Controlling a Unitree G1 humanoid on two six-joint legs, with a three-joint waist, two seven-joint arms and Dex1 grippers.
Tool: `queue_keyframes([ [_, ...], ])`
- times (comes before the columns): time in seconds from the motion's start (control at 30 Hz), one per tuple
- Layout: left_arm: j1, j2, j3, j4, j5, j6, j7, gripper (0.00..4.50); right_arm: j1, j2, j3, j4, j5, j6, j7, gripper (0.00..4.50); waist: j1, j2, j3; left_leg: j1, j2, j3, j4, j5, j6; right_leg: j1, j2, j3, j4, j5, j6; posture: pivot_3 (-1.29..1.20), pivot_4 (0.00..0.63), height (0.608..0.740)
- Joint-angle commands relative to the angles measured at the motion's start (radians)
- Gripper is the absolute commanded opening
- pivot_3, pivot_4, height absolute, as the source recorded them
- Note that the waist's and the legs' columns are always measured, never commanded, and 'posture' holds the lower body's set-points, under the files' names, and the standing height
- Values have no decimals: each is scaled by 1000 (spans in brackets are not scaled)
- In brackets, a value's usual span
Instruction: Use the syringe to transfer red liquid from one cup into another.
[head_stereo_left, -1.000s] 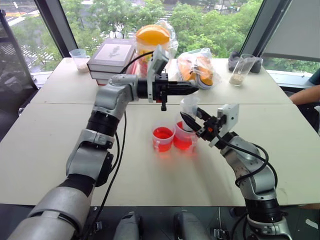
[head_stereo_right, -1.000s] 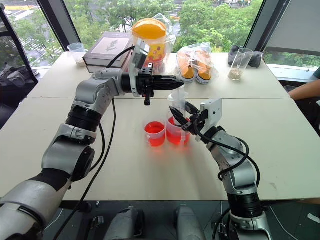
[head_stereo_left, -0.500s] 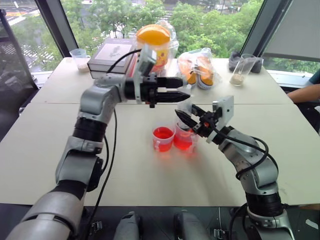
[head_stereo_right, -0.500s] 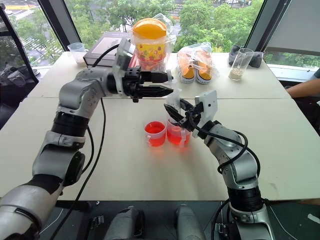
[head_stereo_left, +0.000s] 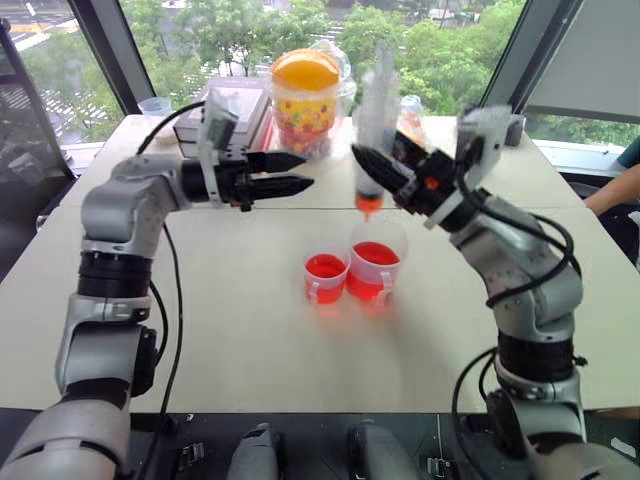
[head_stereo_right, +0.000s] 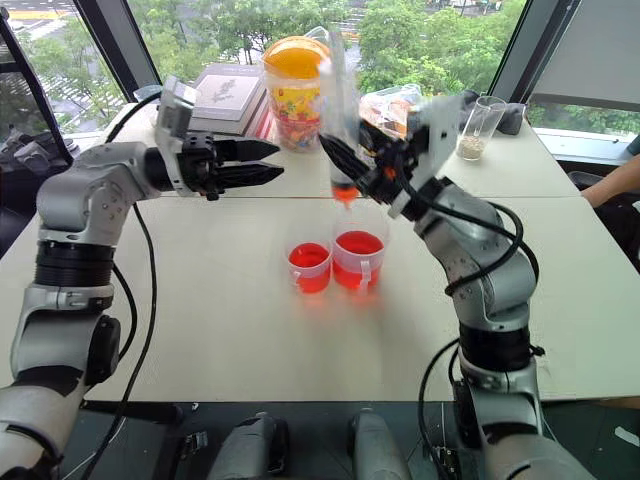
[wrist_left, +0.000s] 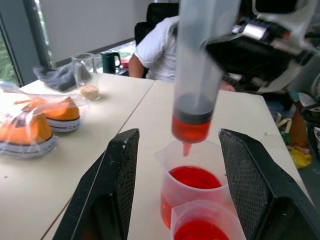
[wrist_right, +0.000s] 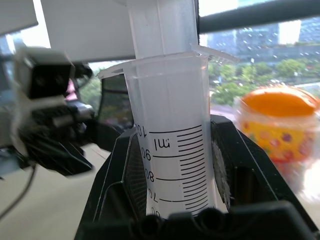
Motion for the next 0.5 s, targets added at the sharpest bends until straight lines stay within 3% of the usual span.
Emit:
queue_keyframes([
  [0.03,4,25,37,-40,-32,10,9,2578,1,44,39,-42,45,11,-5,1406,0,0,0,0,0,0,0,0,0,0,0,0,0,0,0,0,150,740],
  [0.3,-2,33,40,-69,-65,24,20,2578,166,85,157,-18,-45,-91,22,1406,2,0,0,-1,-1,1,1,0,0,1,-2,0,-1,0,0,0,150,740],
  [0.5,-67,10,41,-23,-92,27,15,2578,196,78,170,-10,-75,-114,22,1406,0,0,0,0,-1,-1,1,0,0,0,-1,0,0,0,0,0,150,740],
])
